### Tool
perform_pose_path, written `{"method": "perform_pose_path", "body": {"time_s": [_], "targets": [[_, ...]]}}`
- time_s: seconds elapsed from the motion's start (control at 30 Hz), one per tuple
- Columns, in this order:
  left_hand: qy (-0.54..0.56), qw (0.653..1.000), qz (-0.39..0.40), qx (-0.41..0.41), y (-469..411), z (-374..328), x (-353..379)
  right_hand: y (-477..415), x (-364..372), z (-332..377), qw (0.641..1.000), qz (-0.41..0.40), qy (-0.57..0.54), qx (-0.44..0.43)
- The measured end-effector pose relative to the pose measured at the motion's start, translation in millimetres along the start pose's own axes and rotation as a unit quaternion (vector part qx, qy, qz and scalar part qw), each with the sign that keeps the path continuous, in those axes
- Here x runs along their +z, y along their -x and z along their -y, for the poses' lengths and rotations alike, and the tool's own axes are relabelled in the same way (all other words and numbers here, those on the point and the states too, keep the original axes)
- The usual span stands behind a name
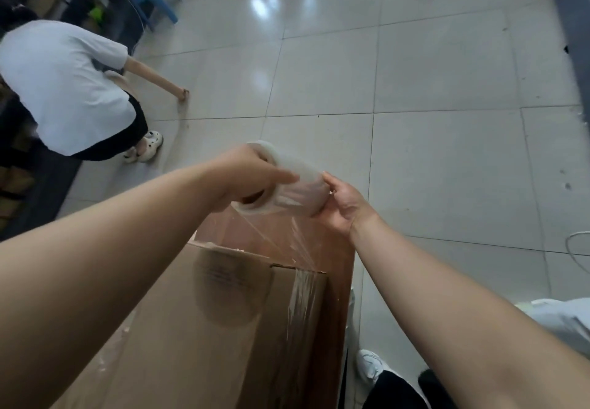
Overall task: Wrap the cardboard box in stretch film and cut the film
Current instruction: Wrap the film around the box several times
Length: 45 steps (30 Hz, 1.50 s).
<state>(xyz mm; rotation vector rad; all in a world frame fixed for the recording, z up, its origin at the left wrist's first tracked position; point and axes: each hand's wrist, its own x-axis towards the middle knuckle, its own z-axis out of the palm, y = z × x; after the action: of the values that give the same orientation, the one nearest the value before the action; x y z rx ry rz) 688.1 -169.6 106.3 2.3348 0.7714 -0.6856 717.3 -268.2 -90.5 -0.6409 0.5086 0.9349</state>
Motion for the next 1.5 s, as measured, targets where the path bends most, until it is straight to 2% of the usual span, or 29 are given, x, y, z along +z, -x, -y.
{"method": "perform_pose_path", "body": {"time_s": [0.1,0.23,0.3,0.4,0.5,0.57,0.63,0.7,0.77,0.83,1.03,1.13,1.23,1.3,1.37,1.5], "targets": [[0.184,0.978,0.051,-0.086,-4.7,3.1,-6.2,-2.3,9.8,2.9,1.000,0.014,0.012,-0.006],[0.244,0.965,0.009,-0.097,-13.4,3.9,-7.5,-9.8,24.4,7.1,1.000,0.014,0.011,0.004],[0.202,0.975,-0.028,-0.088,-18.5,5.6,-9.2,-19.0,31.5,9.1,1.000,0.012,0.010,0.018],[0.065,0.990,-0.083,-0.091,-24.2,10.4,-16.5,-35.8,43.1,10.9,0.998,0.003,0.039,0.053],[-0.086,0.989,-0.067,-0.096,-26.2,12.4,-26.0,-50.9,56.5,12.6,0.993,-0.001,0.071,0.091],[-0.127,0.985,-0.052,-0.102,-29.2,12.9,-31.1,-59.5,65.0,15.7,0.988,0.003,0.102,0.113],[-0.076,0.990,-0.044,-0.112,-33.4,16.9,-36.6,-68.3,69.9,19.2,0.985,0.015,0.115,0.132],[0.044,0.987,-0.061,-0.140,-41.5,21.9,-43.8,-75.6,71.9,22.8,0.978,0.037,0.128,0.158],[0.213,0.953,-0.075,-0.200,-50.6,26.3,-52.4,-81.0,72.4,24.8,0.972,0.056,0.135,0.185],[0.350,0.899,-0.069,-0.254,-59.2,29.5,-59.3,-85.7,71.6,24.0,0.968,0.074,0.136,0.195],[0.439,0.836,-0.057,-0.325,-68.1,37.4,-66.0,-100.6,69.6,12.5,0.960,0.103,0.132,0.223],[0.457,0.824,-0.078,-0.327,-68.6,37.7,-71.8,-106.0,78.2,6.3,0.959,0.108,0.131,0.226],[0.459,0.826,-0.099,-0.313,-67.1,40.9,-74.3,-110.2,92.1,-2.6,0.957,0.089,0.159,0.224],[0.441,0.841,-0.091,-0.302,-67.3,48.6,-74.4,-113.2,102.4,-8.3,0.957,0.059,0.187,0.216],[0.388,0.871,-0.085,-0.290,-69.4,61.6,-75.3,-119.4,110.1,-12.5,0.951,0.039,0.224,0.209],[0.186,0.944,-0.080,-0.262,-72.7,86.4,-79.2,-131.6,128.2,-19.0,0.933,0.056,0.283,0.216]]}}
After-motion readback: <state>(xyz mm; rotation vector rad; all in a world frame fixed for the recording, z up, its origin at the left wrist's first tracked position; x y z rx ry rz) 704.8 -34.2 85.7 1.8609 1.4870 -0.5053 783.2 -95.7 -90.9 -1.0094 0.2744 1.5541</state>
